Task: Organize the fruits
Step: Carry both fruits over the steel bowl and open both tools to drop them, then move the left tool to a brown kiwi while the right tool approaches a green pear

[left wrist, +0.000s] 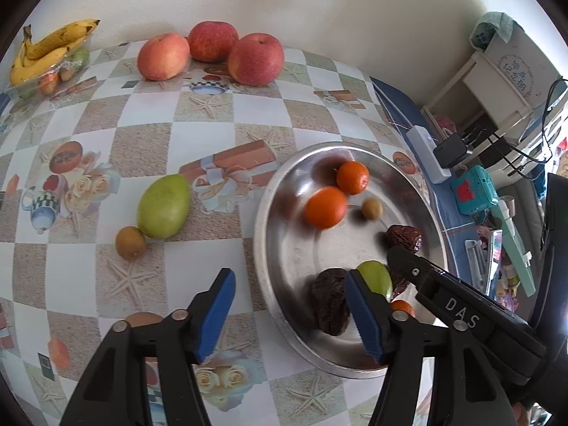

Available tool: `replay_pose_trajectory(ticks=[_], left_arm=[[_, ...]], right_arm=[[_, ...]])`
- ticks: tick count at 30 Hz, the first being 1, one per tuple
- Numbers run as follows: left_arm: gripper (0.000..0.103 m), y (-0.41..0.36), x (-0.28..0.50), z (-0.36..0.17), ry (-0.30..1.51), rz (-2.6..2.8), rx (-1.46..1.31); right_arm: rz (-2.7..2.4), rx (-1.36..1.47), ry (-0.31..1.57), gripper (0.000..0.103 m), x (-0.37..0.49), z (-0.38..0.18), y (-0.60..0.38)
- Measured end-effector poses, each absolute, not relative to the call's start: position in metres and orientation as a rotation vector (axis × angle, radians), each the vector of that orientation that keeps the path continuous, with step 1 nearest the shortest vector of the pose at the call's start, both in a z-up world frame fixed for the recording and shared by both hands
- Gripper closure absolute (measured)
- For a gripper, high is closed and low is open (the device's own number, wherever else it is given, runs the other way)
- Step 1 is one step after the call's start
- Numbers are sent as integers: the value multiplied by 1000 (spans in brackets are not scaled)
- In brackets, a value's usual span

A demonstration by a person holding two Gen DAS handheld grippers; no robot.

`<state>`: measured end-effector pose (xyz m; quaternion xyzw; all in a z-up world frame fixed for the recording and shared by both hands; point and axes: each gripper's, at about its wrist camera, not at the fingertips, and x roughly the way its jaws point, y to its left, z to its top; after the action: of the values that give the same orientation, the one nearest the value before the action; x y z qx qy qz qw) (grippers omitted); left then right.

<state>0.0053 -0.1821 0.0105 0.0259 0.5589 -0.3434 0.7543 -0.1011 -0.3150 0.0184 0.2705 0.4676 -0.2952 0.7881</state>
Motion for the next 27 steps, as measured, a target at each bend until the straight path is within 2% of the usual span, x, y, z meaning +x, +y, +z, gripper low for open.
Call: replay_pose_trajectory(ticks=[4,6,8,11,14,21,23,27], left_arm=[[23,-173,13,11,1234,-700,64],[19,-167,17,11,1231,-678,69],[13,-160,21,12,1234,-643,77],[0,-148,28,13,1234,-579,78],[0,-133,36,15,1226,-510,74],[0,-94,57,15,1216,-348,33],[0,-83,62,15,1215,-309,14],[0,-63,72,13,1230,-269,-37]], right_arm=[[-636,582,1007,66,-101,18,-315],[-636,581,1011,60,-101,18,-315],[-637,573,1012,48,-100,18,-314],[-629,567,1007,45,-97,19,-312],[-611,568,1008,37,-95,19,-310],[-576,542,1023,32,-87,15,-300],[-557,545,1014,16,-86,16,-296],[-509,555,996,15,-83,17,-289]])
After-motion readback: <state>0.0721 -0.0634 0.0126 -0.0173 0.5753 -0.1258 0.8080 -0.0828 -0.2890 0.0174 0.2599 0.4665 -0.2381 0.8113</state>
